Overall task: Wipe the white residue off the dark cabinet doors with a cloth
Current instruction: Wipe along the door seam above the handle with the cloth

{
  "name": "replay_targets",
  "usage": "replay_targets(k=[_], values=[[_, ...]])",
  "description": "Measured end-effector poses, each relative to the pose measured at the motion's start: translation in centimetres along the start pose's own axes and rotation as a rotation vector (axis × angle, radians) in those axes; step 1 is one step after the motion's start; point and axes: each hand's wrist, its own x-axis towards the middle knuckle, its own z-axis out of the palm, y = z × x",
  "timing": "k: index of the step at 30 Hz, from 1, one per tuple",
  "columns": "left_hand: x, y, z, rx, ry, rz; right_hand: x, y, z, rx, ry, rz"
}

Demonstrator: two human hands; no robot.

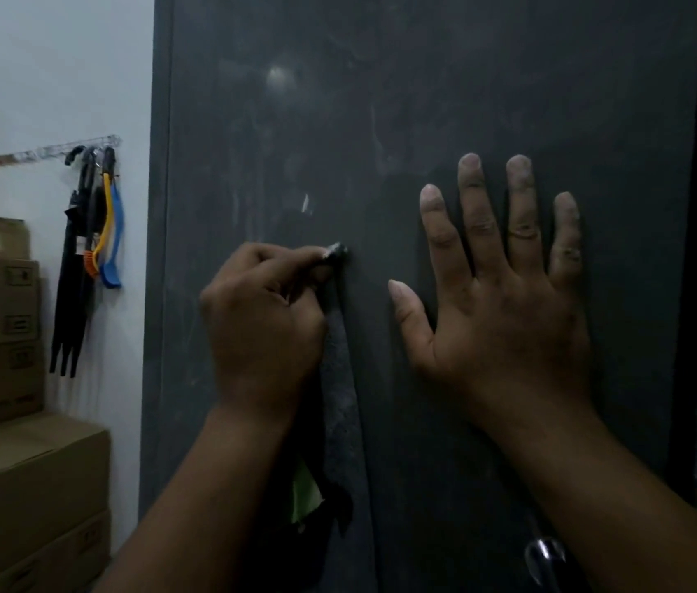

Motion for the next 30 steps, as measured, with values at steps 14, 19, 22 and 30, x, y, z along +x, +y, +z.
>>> replay_targets(k=[14, 19, 22, 30], values=[[2.2, -0.3, -0.3, 0.073, 0.028, -0.008, -0.5, -0.3, -0.2, 0.047, 0.107, 0.065], [5.6, 0.7, 0.3, 0.091, 0.097, -0.054, -0.6, -0.2, -0.2, 0.046, 0.118, 0.073], [4.4, 1.5, 1.0, 0.078, 0.053, 0.020, -0.7, -0.3, -0.1, 0.055, 0.116, 0.061], [3.3, -0.6, -0.4, 0.074, 0.055, -0.056, -0.9, -0.4, 0.2, 0.077, 0.077, 0.029]])
